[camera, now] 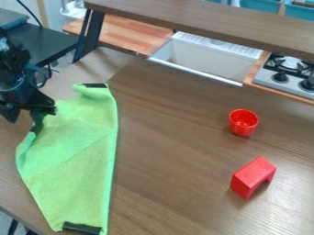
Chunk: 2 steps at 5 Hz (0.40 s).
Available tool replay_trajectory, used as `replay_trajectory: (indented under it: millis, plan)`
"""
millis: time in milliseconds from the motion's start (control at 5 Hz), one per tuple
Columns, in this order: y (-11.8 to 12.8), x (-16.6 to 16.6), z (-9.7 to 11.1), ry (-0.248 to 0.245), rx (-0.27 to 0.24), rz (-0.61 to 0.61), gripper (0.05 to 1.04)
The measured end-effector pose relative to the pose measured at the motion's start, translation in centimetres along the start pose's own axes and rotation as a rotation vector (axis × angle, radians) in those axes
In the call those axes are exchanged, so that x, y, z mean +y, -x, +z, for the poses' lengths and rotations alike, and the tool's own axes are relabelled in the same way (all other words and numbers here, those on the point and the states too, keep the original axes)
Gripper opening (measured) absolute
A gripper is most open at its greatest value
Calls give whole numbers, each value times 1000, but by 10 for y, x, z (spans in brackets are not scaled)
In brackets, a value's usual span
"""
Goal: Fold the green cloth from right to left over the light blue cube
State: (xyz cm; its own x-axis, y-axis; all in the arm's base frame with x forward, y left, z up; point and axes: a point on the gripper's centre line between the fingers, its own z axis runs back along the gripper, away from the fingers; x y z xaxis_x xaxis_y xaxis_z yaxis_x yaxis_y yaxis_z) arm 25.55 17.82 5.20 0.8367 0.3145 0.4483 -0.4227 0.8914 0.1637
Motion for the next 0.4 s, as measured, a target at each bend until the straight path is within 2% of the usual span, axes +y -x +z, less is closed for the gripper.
replay_trajectory:
  millis: [200, 400]
  plan:
    - [-11, -13, 8, 17, 40, 1, 995]
    - [-30, -32, 27, 27, 80, -33, 1000]
